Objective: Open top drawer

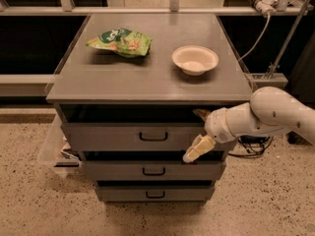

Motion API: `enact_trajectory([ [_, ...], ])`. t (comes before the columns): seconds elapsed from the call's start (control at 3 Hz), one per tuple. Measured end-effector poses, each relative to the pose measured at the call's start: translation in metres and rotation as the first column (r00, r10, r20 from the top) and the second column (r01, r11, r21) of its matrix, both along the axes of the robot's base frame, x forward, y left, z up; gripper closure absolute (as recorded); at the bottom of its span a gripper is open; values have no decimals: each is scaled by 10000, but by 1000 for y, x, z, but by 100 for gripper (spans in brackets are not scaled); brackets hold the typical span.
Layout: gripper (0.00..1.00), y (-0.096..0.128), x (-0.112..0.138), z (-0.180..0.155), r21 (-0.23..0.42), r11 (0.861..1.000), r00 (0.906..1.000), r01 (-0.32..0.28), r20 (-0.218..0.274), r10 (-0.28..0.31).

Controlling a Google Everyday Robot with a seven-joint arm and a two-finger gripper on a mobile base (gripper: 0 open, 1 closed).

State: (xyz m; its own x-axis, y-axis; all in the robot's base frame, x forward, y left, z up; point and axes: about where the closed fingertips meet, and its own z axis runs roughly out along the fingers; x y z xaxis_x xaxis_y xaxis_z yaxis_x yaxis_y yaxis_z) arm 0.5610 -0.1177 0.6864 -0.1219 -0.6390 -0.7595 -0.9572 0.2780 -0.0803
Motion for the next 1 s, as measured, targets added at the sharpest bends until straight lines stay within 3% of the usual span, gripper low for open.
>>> enact_trajectory([
  [0.33, 0, 3, 2, -6, -263, 9980, 9982, 572, 174, -568],
  [1.0, 0, 5, 3, -9, -401, 9972, 9980, 624, 135, -620],
])
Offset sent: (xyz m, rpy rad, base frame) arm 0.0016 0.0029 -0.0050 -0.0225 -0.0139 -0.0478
